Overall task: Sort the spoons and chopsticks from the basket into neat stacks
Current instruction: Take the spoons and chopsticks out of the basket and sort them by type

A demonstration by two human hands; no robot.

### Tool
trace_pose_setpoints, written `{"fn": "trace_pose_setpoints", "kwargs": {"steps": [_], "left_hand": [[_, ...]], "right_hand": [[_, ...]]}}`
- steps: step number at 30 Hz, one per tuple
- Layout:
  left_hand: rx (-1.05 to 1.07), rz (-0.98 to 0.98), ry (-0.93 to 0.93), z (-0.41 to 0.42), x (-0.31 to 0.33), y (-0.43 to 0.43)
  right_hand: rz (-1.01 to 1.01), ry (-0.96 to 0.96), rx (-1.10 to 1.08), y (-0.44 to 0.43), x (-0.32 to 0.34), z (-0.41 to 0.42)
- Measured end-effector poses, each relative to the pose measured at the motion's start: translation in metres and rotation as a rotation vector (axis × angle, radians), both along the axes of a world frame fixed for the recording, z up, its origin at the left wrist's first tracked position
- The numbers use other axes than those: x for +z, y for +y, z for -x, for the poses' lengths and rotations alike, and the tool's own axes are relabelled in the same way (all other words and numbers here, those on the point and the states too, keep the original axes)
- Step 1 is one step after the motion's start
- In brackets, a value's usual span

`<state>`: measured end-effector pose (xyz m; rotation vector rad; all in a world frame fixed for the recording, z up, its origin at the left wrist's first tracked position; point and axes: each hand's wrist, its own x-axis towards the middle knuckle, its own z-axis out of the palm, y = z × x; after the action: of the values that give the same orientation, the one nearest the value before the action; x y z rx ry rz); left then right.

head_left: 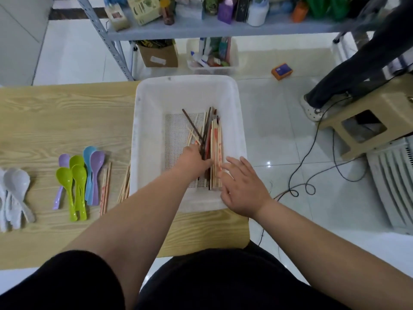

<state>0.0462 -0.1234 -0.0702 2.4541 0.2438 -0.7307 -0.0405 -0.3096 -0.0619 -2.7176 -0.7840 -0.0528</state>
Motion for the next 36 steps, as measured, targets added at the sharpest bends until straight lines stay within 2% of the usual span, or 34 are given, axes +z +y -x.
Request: {"fn": "trace_pose_setpoints", "kwargs": {"steps": [6, 13, 17, 25, 31, 36], "left_hand": [[0.028, -0.159, 0.001, -0.01, -0.013, -0.039], [0.005, -0.214, 0.037, -0.016, -0.019, -0.036], [0.063, -0.134, 0.028, -0.016, -0.018, -0.024], [0.241, 0.185, 0.107, 0.007, 0.017, 0.002], [0.333, 0.316, 0.057, 0.037, 0.049, 0.052], [0.459, 0.463, -0.105, 0.064, 0.065, 0.117]], "right_hand": [[-0.037, -0.019, -0.002, -0.001, -0.002, 0.0], [-0.038, -0.049, 0.012, -0.001, -0.005, 0.0], [-0.025, -0.038, 0.012, -0.001, -0.004, 0.0], [0.053, 0.074, -0.052, 0.004, 0.001, 0.0], [0.084, 0.22, -0.073, 0.049, 0.015, 0.009], [0.125, 0.416, -0.098, 0.077, 0.02, 0.016]]}}
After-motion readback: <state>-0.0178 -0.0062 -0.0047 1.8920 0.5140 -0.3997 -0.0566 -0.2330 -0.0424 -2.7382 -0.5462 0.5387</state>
